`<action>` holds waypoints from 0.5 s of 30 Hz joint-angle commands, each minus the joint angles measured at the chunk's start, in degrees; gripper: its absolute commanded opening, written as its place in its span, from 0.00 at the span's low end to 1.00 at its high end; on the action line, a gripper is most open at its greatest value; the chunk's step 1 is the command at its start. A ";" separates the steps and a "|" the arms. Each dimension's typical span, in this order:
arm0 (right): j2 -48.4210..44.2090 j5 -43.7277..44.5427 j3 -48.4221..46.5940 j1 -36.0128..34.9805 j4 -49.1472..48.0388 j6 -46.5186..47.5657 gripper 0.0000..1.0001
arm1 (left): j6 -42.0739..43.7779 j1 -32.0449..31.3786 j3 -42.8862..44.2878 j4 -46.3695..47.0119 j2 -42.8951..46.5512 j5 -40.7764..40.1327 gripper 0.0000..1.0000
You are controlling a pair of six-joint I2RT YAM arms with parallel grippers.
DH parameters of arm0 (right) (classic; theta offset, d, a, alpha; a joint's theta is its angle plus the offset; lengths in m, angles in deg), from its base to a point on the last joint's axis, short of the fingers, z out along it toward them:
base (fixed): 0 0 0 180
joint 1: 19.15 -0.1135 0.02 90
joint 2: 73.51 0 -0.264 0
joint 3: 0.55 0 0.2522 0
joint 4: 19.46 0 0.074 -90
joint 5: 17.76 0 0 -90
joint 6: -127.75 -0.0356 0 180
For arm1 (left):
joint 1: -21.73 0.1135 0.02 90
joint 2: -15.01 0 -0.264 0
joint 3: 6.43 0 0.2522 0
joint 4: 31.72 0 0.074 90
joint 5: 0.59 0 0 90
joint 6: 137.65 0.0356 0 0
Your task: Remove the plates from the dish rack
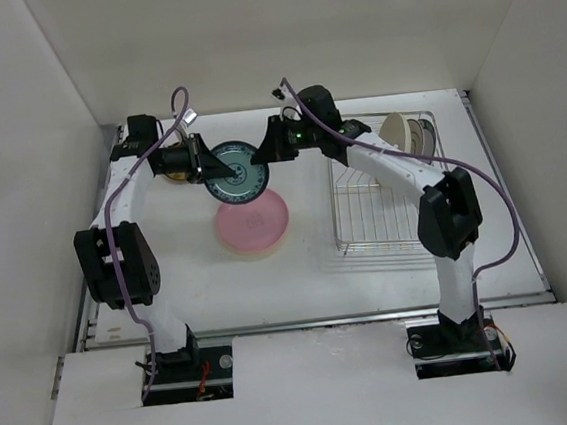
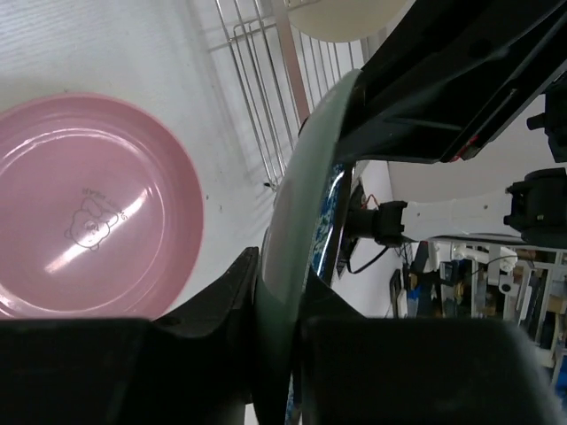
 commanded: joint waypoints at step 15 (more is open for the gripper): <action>-7.48 14.81 -4.77 2.38 4.24 2.21 0.64 | -20.03 15.73 14.90 4.99 -13.05 -15.42 0.00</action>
